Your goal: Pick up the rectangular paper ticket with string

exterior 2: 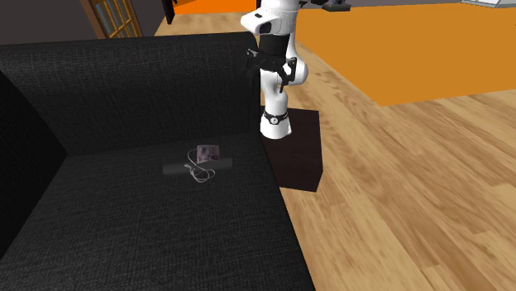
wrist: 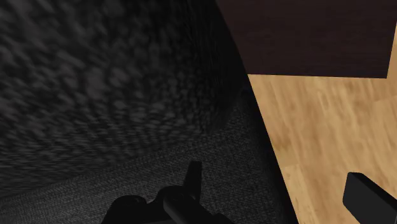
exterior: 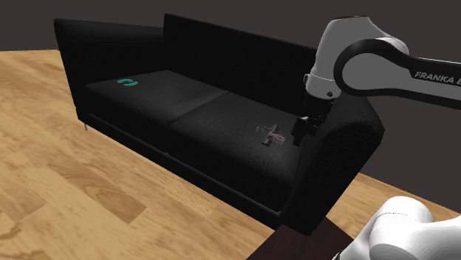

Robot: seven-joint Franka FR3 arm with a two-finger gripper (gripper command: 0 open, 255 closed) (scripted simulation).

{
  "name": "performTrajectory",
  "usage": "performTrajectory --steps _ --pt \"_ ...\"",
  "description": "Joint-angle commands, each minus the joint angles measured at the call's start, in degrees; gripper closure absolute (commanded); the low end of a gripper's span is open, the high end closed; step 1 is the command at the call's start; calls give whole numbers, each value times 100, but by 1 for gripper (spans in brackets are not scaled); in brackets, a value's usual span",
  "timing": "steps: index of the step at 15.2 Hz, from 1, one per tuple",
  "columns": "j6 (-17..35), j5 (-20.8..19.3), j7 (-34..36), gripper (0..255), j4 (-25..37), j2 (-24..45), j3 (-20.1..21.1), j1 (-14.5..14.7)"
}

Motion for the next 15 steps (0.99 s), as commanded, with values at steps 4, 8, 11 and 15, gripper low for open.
performTrajectory --steps 4,8,11,15 --pt "345 -56 -232 0 163 477 -344 -138" --pt "756 -46 -557 0 477 1177 -786 -285" --pt "1017 35 -821 0 782 1743 -1105 -369" --pt "1288 258 -1211 0 1282 2545 -1504 -463"
